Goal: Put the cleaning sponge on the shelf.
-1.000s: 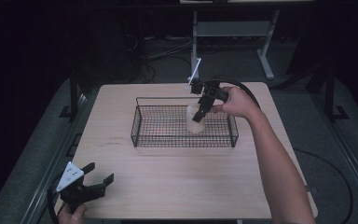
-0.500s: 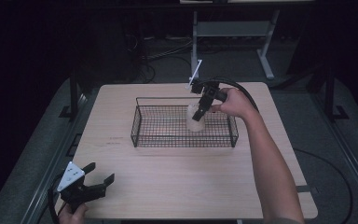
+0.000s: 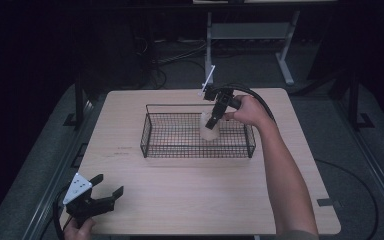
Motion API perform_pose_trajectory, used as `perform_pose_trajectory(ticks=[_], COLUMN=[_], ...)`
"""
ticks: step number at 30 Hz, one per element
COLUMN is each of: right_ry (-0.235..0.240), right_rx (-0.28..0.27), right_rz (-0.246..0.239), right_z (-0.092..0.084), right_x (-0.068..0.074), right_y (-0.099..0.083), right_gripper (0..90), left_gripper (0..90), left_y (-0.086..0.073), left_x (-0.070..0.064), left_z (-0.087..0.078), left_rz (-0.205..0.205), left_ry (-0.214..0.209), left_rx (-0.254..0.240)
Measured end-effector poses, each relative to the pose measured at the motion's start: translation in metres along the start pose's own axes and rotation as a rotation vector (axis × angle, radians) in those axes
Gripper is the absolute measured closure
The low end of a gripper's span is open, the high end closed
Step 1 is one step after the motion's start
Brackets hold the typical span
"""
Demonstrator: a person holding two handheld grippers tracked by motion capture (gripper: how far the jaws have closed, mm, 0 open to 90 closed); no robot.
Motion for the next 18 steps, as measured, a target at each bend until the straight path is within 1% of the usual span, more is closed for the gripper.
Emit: perform_pose_trajectory(ticks=[3,7,12,15,16,18], right_ry=[-0.005,0.002,0.014,0.002,0.004,0.008], right_rx=[0.008,0.012,0.005,0.031,0.036,0.029], right_rz=[0.008,0.011,0.047,0.042,0.045,0.049], right_z=[0.003,0.008,0.015,0.024,0.026,0.029], right_x=[-0.002,-0.005,-0.01,-0.011,-0.011,-0.012], right_y=[0.0,-0.001,-0.005,-0.009,-0.009,-0.01], right_gripper=[28.1,28.1,28.1,28.1,28.1,28.1], left_gripper=[13.8,13.8,13.8,13.8,13.8,13.8], left_y=[0.0,0.0,-0.001,-0.001,-0.001,-0.001], left_x=[0.0,0.0,0.001,0.001,0.001,0.001], left_z=[0.0,0.0,0.0,0.0,-0.001,-0.001], left_rz=[0.005,-0.001,-0.004,-0.009,-0.009,-0.005], left_ry=[-0.001,0.002,0.003,0.004,0.004,0.003], left_rx=[0.005,0.004,-0.002,-0.002,0.0,-0.002])
Point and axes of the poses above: each handheld gripper's, and its own axes: z roughly forward along the jaws, y roughly out of its top, x roughly to its left, the point moved 5 cm from there along z, roughly forward along the jaws, and after that the axes turned 9 degrees about z, right-handed, at the moved point
